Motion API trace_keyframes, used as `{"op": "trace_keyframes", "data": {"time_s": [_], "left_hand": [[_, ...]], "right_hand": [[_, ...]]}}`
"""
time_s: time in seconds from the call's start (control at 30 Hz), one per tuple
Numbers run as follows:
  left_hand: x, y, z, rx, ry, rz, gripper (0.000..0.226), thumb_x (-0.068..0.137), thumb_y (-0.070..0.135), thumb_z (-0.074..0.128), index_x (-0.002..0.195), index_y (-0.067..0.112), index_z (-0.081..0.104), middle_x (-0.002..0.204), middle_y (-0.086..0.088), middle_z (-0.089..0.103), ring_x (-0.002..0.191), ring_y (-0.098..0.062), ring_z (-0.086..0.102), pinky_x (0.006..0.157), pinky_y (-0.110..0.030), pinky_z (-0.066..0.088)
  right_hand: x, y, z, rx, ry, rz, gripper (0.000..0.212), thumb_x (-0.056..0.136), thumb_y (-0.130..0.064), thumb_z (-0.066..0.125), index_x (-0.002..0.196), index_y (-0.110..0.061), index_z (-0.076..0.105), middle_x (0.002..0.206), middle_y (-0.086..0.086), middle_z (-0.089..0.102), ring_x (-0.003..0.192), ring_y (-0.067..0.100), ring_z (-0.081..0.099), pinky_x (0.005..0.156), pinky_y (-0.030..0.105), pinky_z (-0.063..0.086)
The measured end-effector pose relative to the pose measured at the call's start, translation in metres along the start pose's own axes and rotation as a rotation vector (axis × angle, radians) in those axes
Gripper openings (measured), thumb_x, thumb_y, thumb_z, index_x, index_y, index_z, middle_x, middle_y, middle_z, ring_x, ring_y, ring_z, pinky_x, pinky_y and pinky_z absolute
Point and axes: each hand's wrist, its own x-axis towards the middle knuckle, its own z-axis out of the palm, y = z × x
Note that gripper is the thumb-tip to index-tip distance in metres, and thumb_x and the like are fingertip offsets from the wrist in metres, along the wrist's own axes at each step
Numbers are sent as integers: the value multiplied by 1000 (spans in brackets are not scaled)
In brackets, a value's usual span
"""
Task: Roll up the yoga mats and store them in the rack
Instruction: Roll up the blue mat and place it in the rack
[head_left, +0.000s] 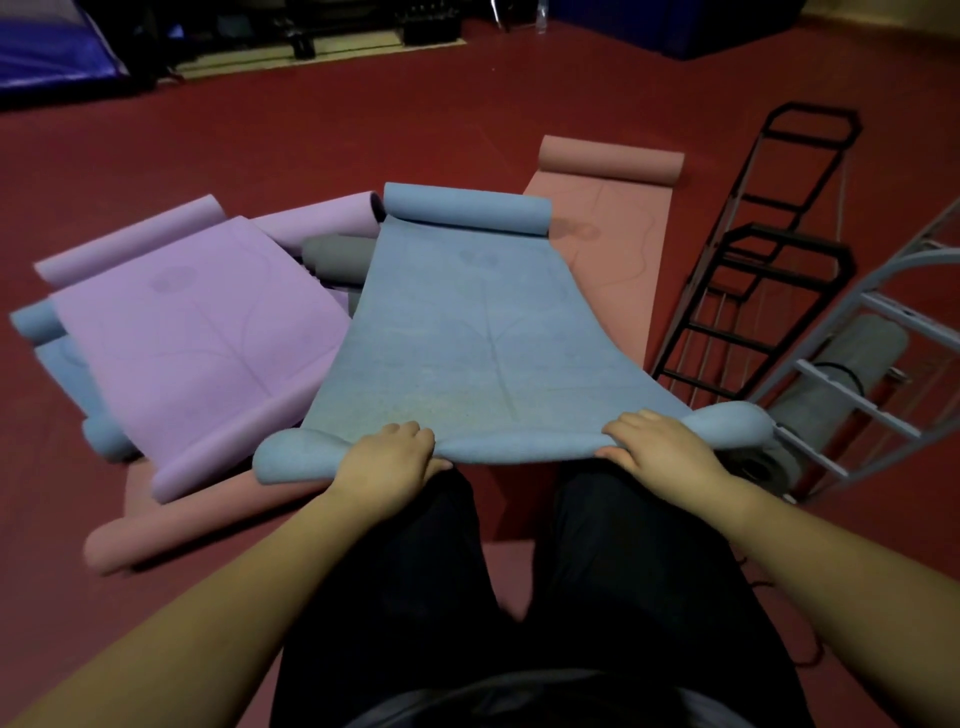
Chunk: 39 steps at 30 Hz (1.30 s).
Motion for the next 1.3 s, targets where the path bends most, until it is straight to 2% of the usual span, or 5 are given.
{"op": "trace_keyframes", "data": {"time_s": [0.23, 0.37, 0.73, 0.93, 1.3], "left_hand": [[-8, 1, -21, 149, 15, -65, 60, 101, 60, 23, 101, 15, 64, 104, -7, 69, 101, -30, 63, 79, -37, 45], [1, 5, -5, 122, -280, -107, 52, 107, 44, 18, 145, 19, 44, 117, -11, 63, 107, -31, 61, 80, -37, 43], [4, 3, 20, 60, -275, -190, 50, 107, 40, 19, 143, 17, 45, 115, -11, 65, 106, -31, 61, 76, -35, 38], [18, -2, 13, -121, -272, -293, 63, 105, 45, 17, 101, 7, 68, 109, -14, 67, 102, -30, 60, 86, -35, 41], [30, -8, 17, -142, -327, -318, 65, 104, 48, 17, 105, 7, 69, 112, -14, 66, 104, -29, 59, 93, -37, 42]], "right_hand": [[1, -11, -25, 130, -229, 84, 38, 102, -52, 30, 88, -29, 57, 93, -8, 55, 91, 15, 55, 79, 32, 41], [14, -16, -21, 237, -427, 196, 54, 102, -58, 24, 108, -25, 67, 108, -2, 65, 103, 19, 58, 93, 34, 43], [12, -5, -12, 211, -265, 192, 50, 95, -64, 40, 67, -24, 51, 70, -3, 58, 74, 14, 56, 70, 32, 43], [-9, 26, -15, 200, -133, 190, 69, 87, -74, 21, 69, -18, 58, 70, -5, 53, 78, 10, 50, 73, 35, 45], [13, 42, -17, 409, -453, 360, 44, 98, -61, 37, 96, -29, 67, 101, -6, 65, 100, 17, 58, 93, 33, 44]]}}
